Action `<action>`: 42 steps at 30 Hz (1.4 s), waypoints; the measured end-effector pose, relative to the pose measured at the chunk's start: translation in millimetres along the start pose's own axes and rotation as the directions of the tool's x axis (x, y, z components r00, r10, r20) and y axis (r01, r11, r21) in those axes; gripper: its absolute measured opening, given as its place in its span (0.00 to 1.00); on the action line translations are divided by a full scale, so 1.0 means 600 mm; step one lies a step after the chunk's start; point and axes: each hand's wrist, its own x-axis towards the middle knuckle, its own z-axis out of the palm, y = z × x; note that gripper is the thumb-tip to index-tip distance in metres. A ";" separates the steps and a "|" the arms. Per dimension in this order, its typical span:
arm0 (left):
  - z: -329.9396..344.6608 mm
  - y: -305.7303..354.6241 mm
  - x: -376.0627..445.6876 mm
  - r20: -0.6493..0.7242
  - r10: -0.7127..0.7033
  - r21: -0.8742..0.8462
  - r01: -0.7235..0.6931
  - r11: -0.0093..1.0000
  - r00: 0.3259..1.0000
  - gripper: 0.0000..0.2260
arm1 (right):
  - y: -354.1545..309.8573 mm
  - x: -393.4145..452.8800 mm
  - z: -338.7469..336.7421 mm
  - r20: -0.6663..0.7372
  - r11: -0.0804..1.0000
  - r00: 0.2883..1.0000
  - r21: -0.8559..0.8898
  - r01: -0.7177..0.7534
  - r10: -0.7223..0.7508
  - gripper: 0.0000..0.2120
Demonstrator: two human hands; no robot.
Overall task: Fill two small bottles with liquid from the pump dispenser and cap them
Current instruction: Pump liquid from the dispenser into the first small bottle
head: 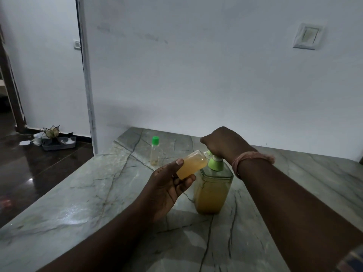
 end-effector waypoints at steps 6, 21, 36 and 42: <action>-0.001 -0.001 0.001 -0.017 -0.009 0.026 0.009 1.000 1.000 0.28 | 0.003 -0.010 0.001 0.037 1.000 0.999 -0.013 0.010 -0.010 0.13; 0.004 0.001 -0.003 -0.020 -0.022 0.020 0.022 1.000 1.000 0.25 | -0.004 -0.016 -0.010 0.141 0.991 0.988 -0.109 0.080 -0.064 0.15; 0.001 0.000 0.003 -0.009 -0.019 0.028 0.019 0.999 1.000 0.21 | -0.005 -0.008 -0.008 0.115 0.996 0.993 -0.078 0.041 -0.031 0.14; -0.003 -0.002 0.004 0.009 -0.013 0.023 0.012 1.000 1.000 0.19 | -0.002 -0.003 -0.007 0.081 0.998 0.997 -0.059 0.020 -0.015 0.14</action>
